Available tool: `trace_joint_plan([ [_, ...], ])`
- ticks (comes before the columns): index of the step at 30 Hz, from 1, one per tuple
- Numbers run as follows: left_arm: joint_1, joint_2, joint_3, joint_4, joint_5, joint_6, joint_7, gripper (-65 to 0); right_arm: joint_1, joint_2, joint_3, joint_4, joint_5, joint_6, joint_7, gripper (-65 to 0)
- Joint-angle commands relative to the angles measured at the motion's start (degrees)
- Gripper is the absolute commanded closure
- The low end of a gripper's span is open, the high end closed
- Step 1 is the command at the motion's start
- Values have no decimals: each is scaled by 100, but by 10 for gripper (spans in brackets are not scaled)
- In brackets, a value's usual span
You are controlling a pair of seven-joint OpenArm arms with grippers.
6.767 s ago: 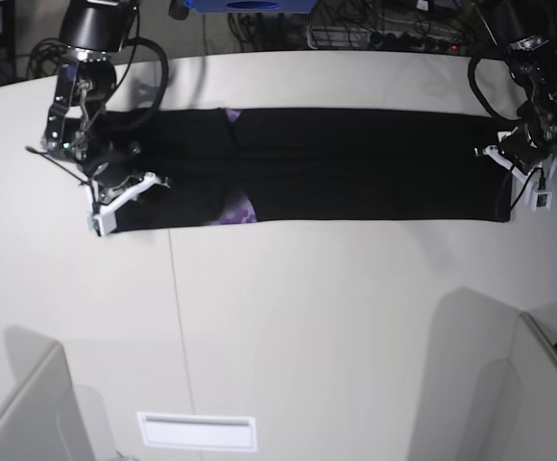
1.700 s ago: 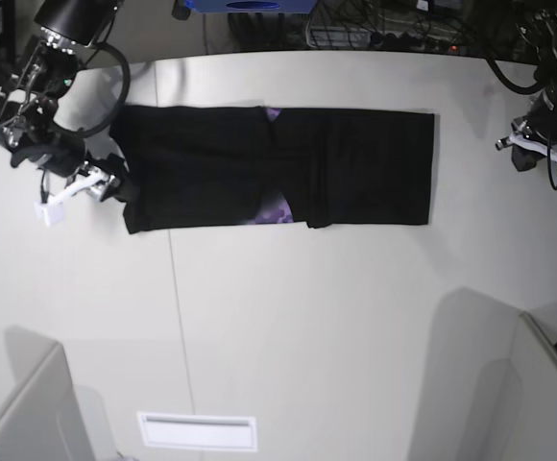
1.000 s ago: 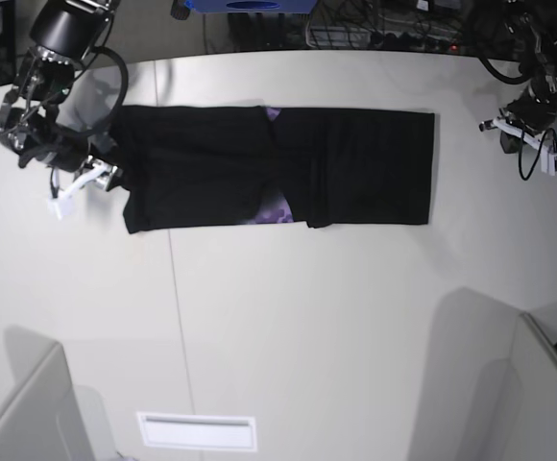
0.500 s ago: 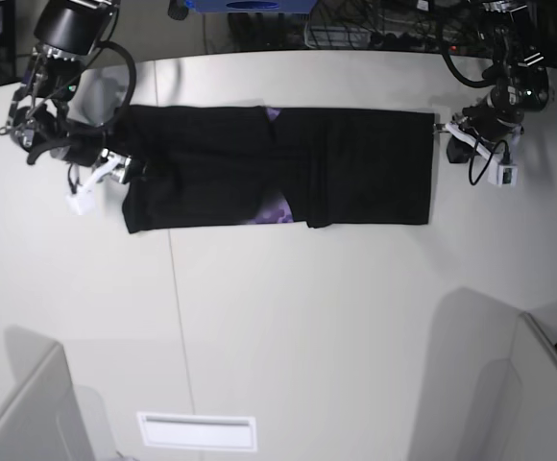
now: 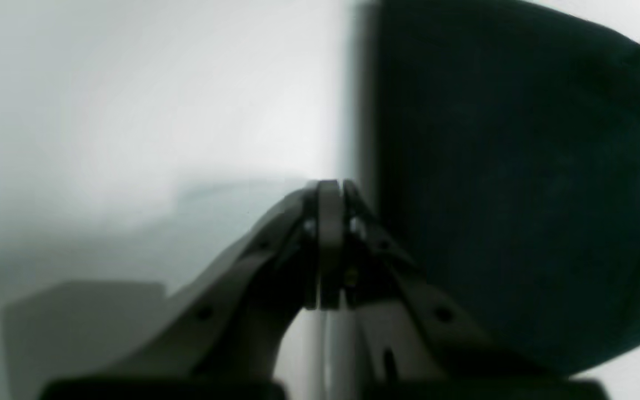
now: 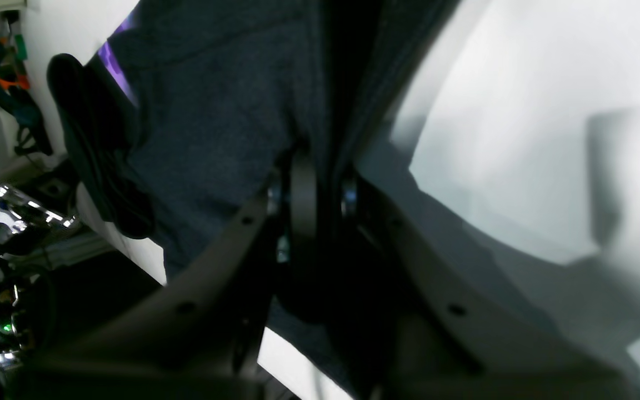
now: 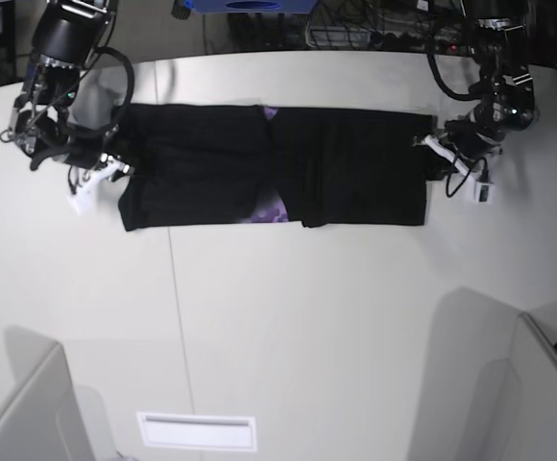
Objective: Fold the T-shirt properly
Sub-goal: 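Grasp both short ends of the black strip with both grippers, then fold the strip end with the right gripper over toward the left gripper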
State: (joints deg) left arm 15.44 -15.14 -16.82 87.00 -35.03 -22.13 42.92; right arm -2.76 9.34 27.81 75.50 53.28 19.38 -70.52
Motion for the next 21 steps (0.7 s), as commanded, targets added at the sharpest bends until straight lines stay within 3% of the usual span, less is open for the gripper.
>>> trace_joint_plan([
  [1, 95, 6, 157, -36, 219, 46, 460, 0, 61, 90, 10, 313, 22, -105, -20, 0],
  [12, -177, 226, 904, -10, 219, 55, 469, 0, -203, 37, -1564, 2977, 57, -1933, -20, 0],
  [21, -353, 419, 930, 16, 219, 55, 495, 0, -211, -640, -2601, 3417, 39, -2091, -38, 0],
])
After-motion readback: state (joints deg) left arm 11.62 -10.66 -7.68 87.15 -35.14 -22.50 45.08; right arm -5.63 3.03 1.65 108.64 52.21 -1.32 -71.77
